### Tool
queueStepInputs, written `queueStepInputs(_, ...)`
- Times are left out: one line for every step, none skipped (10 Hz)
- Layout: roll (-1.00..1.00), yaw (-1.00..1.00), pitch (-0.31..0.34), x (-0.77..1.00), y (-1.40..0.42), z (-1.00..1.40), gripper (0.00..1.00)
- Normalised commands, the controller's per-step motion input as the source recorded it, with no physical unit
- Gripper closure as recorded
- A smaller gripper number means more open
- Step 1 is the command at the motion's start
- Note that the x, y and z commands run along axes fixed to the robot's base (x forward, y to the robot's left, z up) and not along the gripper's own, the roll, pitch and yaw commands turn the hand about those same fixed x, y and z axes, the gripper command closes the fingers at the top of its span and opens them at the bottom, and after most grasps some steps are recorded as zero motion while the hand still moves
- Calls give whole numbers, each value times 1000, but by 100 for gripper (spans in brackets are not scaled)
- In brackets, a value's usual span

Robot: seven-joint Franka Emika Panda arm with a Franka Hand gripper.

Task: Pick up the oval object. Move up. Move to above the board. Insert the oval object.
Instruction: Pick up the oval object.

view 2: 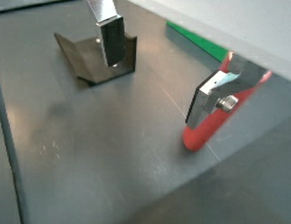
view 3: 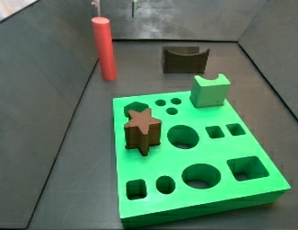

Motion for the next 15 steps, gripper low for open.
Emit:
queueStepInputs(0,171,-37,-437,0,-83,0)
queueStepInputs(0,220,-33,-466,-11,-60,0)
queueStepInputs(0,260,-50,-471,-66,-37,0)
queueStepInputs(0,251,-59,-429,-131,-31,0)
queueStepInputs(0,274,-71,-326,-209,0,0)
queueStepInputs(-7,317,-91,-166,-260,0,0)
queueStepInputs(-23,283,-101,-111,-306,0,0)
queueStepInputs(-29,263,-109,0,-340,0,0)
queueStepInputs(-36,311,-113,0,-314,-46,0)
queueStepInputs(-39,331,-121,0,-309,-63,0)
queueStepInputs(-47,320,-116,0,-306,-109,0)
queueStepInputs(-59,314,-114,0,-309,-114,0)
queueStepInputs(-80,260,-123,40,-320,-111,0)
queueStepInputs(-109,200,-127,163,-314,-120,0)
queueStepInputs(-110,189,-131,274,-297,-269,0)
